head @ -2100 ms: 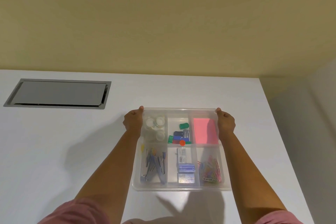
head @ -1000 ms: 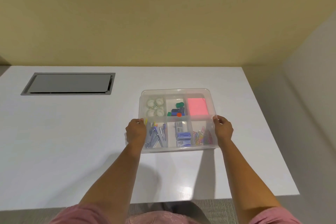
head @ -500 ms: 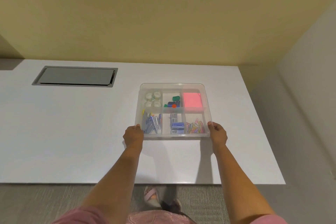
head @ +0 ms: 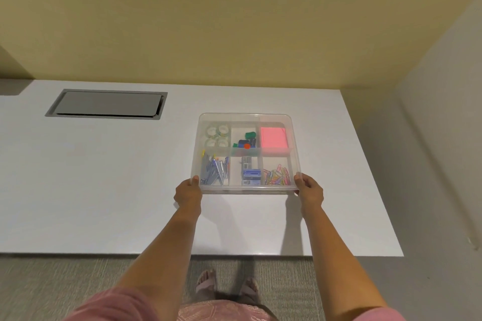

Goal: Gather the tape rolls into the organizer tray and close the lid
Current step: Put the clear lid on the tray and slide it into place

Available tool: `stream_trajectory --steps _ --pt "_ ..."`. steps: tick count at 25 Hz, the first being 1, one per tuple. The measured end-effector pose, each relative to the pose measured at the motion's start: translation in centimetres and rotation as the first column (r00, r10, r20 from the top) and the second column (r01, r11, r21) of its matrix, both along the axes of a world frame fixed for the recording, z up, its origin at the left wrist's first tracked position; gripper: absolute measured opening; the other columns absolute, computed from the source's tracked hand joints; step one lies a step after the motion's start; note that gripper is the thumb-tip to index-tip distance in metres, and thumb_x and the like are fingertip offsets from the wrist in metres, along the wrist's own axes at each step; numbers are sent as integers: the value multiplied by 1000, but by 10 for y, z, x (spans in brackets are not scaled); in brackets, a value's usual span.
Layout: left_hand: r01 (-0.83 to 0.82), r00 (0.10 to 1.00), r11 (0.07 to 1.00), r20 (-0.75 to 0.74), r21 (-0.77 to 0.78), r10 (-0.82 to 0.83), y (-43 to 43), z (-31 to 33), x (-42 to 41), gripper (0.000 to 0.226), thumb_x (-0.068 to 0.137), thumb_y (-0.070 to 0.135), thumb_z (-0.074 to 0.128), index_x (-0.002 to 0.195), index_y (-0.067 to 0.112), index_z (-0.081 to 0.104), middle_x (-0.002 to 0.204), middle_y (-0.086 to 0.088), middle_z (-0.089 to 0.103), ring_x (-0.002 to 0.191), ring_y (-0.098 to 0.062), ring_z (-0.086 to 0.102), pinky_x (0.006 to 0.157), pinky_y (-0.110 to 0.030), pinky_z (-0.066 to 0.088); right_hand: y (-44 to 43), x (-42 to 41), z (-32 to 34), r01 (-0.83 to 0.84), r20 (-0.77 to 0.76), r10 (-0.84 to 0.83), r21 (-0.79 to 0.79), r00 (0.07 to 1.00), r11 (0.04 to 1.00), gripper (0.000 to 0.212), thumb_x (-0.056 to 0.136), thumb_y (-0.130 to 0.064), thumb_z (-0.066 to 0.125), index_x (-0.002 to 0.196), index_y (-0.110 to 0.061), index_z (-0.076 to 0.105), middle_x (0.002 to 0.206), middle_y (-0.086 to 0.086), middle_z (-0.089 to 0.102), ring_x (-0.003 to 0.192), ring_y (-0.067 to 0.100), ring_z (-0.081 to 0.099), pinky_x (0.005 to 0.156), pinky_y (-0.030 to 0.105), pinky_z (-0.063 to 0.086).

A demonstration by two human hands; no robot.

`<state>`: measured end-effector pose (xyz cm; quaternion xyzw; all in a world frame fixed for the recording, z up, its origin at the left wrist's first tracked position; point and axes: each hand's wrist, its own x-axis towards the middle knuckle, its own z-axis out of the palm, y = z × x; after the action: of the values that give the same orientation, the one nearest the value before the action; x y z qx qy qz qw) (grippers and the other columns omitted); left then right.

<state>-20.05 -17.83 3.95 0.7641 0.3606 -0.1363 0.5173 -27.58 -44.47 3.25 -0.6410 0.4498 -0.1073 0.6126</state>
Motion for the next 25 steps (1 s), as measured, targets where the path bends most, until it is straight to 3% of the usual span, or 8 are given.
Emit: stream_trajectory --steps 3,6,11,13,15,18,20,25 --pt "48 999 998 4 51 -48 0 2 1 39 96 35 51 62 16 55 81 -17 66 95 -38 67 87 -40 51 -1 2 -2 -7 -38 5 -50 999 999 26 87 -18 66 109 -4 68 89 10 64 79 25 55 62 17 48" --pt "87 996 992 -5 91 -87 -1 6 3 32 98 32 48 87 7 65 102 -23 70 103 -39 63 94 -40 48 -1 5 0 -12 -111 0 -109 994 994 26 87 -21 65 107 -5 69 89 9 67 86 30 62 79 31 49" --pt "256 952 909 79 329 -297 -12 14 3 38 98 18 47 133 2 45 131 -23 56 123 -39 51 102 -45 41 6 13 16 -226 -238 139 -390 961 893 38 92 -12 57 129 -7 52 128 16 59 118 33 55 96 38 45" --pt "384 867 782 100 490 -489 -18 12 4 51 97 21 49 142 3 33 146 -21 41 134 -36 39 109 -46 35 8 24 17 -421 -344 266 -539 900 729 46 93 -10 52 138 -8 41 144 15 44 132 32 43 106 42 39" --pt "500 746 589 29 635 -665 -23 12 14 59 99 31 44 148 7 21 158 -15 20 145 -31 21 117 -43 24 8 39 16 -565 -447 348 -612 824 554 48 95 -13 50 141 -10 39 152 16 32 139 32 33 113 44 33" --pt "608 610 405 -75 683 -789 -31 10 38 62 100 42 36 151 14 14 161 -10 6 149 -27 6 121 -43 11 5 62 17 -698 -574 398 -616 715 366 51 98 -24 46 144 -10 32 157 17 21 145 33 21 118 43 25" --pt "635 571 353 -110 686 -814 -34 8 54 65 98 47 35 151 16 12 161 -10 5 149 -28 3 121 -44 7 2 79 19 -751 -629 414 -586 658 304 56 99 -33 43 147 -11 25 158 16 16 146 32 15 119 43 19" --pt "663 518 287 -148 691 -842 -41 5 94 69 97 52 33 151 16 10 161 -10 4 149 -29 3 121 -45 6 -5 118 20 -794 -659 447 -541 605 276 65 98 -42 41 149 -12 16 160 13 9 148 30 9 121 43 15"
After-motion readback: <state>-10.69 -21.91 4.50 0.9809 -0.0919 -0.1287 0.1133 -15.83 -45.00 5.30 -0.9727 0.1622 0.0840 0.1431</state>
